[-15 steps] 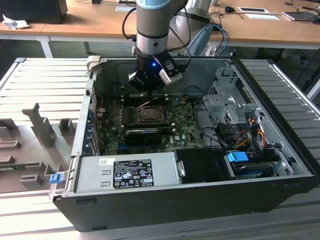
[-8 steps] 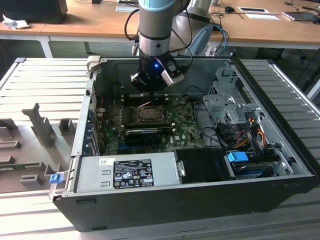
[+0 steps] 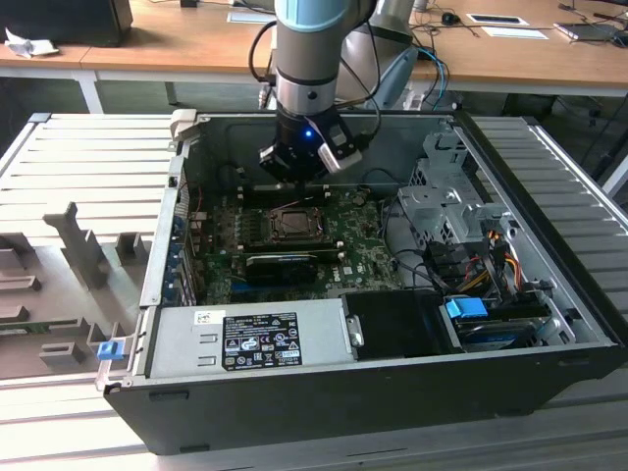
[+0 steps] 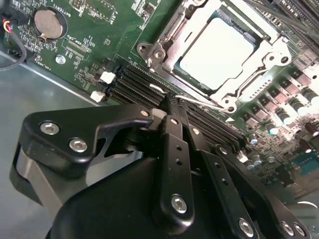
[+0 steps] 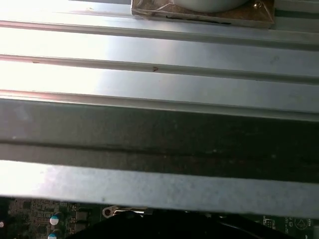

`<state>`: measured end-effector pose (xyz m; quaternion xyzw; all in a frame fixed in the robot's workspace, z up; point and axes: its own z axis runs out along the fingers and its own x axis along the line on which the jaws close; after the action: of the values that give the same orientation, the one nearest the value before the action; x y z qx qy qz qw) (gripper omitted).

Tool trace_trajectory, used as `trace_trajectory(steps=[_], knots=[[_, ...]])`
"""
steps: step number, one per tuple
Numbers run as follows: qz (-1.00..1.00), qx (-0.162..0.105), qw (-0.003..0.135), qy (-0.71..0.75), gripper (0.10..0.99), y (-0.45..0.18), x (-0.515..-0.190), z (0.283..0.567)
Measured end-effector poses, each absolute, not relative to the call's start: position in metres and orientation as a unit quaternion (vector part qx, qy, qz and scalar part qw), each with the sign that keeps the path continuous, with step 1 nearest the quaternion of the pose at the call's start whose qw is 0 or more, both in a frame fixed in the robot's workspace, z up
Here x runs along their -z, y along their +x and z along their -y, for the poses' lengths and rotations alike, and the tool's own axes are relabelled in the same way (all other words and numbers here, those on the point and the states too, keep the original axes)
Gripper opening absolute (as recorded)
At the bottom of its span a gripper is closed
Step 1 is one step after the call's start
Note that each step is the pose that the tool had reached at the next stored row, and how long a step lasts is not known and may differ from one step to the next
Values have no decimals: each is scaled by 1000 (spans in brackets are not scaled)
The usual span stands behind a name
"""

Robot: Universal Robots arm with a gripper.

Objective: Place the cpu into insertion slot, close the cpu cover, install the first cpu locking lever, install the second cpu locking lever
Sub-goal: 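Install the first cpu locking lever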

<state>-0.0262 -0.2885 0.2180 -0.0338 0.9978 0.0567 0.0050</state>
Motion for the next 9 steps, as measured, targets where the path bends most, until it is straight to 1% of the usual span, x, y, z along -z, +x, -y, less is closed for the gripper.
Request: trace_trajectory(steps=[9], knots=[[-998,-57,5,-33,106,-21,-212,289]])
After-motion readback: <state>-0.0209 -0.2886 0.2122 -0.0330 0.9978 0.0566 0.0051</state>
